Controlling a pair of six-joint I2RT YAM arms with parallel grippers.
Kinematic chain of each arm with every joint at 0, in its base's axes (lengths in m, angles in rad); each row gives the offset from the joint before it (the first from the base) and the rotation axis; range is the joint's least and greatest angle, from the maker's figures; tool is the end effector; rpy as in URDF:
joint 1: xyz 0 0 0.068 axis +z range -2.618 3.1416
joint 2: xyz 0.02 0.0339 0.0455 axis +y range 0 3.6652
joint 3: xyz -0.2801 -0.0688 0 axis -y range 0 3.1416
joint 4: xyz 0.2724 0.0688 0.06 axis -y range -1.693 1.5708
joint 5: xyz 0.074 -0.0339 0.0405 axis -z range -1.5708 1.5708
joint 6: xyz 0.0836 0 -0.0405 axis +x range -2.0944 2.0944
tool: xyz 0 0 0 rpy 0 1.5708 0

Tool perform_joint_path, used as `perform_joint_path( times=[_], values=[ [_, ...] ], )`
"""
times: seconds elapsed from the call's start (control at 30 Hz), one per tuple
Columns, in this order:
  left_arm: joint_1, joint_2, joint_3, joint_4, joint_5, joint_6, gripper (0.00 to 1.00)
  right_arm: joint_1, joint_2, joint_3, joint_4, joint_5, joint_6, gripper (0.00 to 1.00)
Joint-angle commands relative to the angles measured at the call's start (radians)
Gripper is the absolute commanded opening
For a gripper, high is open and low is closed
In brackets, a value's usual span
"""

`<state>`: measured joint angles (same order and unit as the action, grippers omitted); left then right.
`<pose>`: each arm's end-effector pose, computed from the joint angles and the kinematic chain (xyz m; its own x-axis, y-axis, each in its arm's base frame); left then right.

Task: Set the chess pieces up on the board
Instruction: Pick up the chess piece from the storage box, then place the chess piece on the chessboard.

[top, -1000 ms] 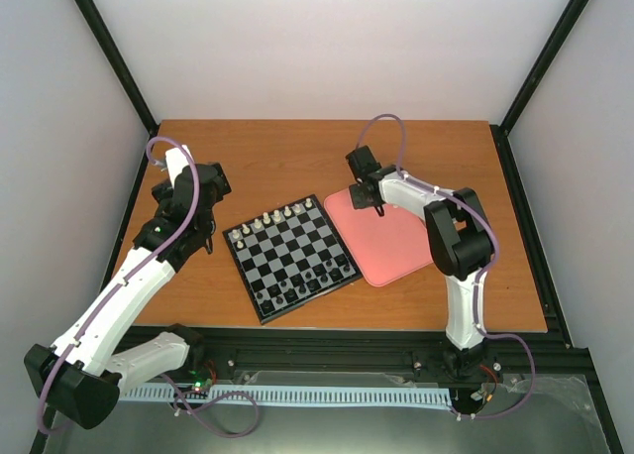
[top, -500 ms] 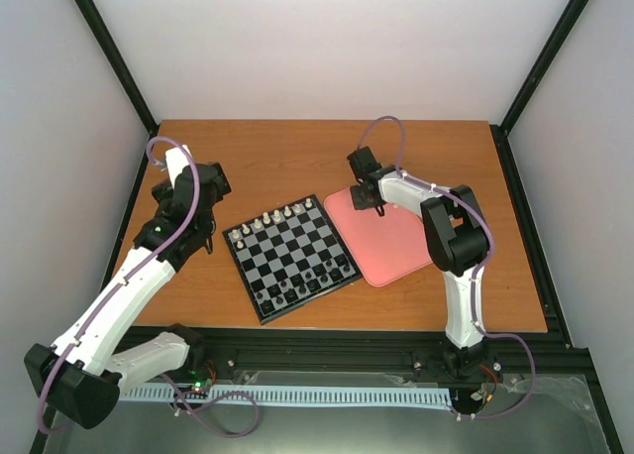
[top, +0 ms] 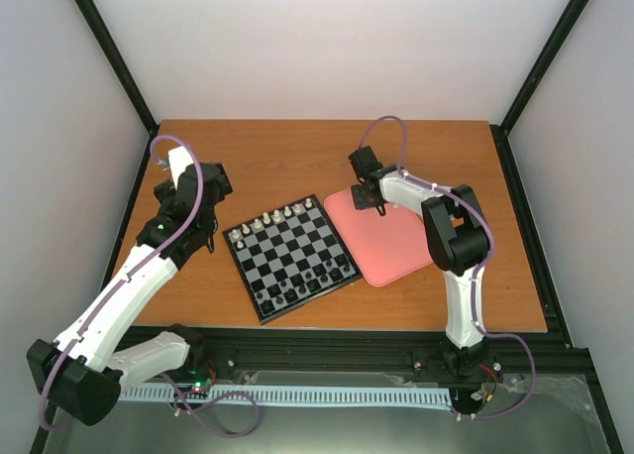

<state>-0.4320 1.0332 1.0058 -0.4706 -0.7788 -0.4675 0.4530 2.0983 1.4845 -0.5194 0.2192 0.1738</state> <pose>0.2678 -0.0588 0.3428 -0.2690 -0.2292 -0.9355 -0.4297 0.8978 -0.0964 0.4433 0.1956 0.1067 -0.8617 -0.2317 -0.4514 -0.1983 0.9727 -0.1207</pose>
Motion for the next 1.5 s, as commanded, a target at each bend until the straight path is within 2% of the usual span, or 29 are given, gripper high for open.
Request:
perform_joint_path(
  times=[0.0,0.3,0.57,0.77,0.93,1.47],
  values=[
    [0.007,-0.001,0.042,0.012,-0.013,-0.011,1.00,-0.007,-0.010,0.010,0.005,-0.012,0.005,0.09],
    [0.007,-0.010,0.043,0.007,-0.010,-0.013,1.00,0.041,-0.155,-0.023,0.003,-0.057,-0.010,0.08],
    [0.007,-0.031,0.056,-0.007,-0.009,-0.015,1.00,0.194,-0.203,0.008,0.000,-0.094,-0.017,0.08],
    [0.007,-0.067,0.046,-0.007,-0.008,-0.017,1.00,0.388,-0.084,0.151,-0.027,-0.138,-0.033,0.08],
    [0.007,-0.075,0.050,-0.044,-0.010,-0.017,1.00,0.481,0.047,0.316,-0.081,-0.175,-0.054,0.08],
    [0.007,-0.097,0.039,-0.048,-0.032,-0.011,1.00,0.554,0.267,0.578,-0.202,-0.251,-0.086,0.08]
  ],
)
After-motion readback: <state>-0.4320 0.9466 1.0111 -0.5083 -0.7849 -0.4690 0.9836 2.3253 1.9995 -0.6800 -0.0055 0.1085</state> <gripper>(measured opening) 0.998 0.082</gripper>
